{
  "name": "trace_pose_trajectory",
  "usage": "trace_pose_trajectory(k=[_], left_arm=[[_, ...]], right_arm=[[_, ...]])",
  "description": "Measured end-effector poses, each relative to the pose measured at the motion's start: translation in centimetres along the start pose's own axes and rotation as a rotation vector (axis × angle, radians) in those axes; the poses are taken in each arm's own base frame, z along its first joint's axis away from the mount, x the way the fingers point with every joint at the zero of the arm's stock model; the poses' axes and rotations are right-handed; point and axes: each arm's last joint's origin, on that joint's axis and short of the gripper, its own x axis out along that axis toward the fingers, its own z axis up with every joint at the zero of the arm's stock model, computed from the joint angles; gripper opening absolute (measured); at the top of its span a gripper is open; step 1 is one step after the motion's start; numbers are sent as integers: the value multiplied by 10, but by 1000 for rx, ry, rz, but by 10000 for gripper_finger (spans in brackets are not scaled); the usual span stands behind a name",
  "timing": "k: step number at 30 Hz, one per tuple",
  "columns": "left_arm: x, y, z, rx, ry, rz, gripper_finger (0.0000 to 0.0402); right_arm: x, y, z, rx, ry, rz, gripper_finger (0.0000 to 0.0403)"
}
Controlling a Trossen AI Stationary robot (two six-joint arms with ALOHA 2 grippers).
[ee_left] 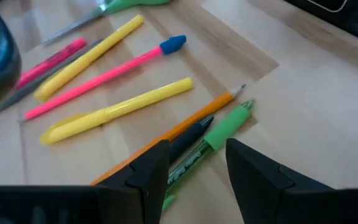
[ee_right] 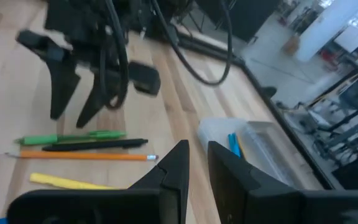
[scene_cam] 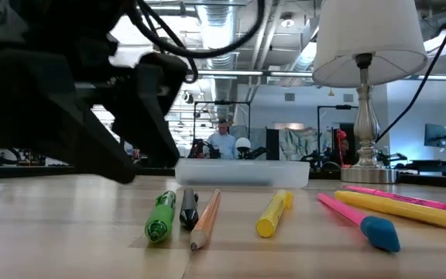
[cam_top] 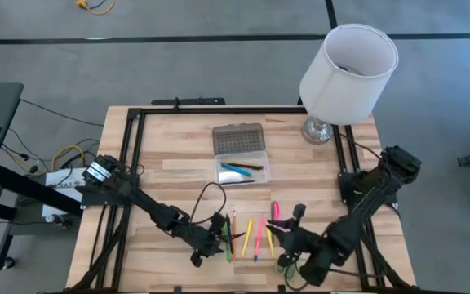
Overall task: Pick & place school supplies into a supply box
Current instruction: Put the green pen into the gray supply box
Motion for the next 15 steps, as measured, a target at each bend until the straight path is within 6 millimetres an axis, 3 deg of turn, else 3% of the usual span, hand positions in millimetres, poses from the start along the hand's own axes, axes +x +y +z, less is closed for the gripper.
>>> trace_pose_trajectory(k=[15], left_arm=[[5, 18, -10, -49, 25, -101, 155]], right_arm=[[4, -2, 2, 23, -3, -14, 54]])
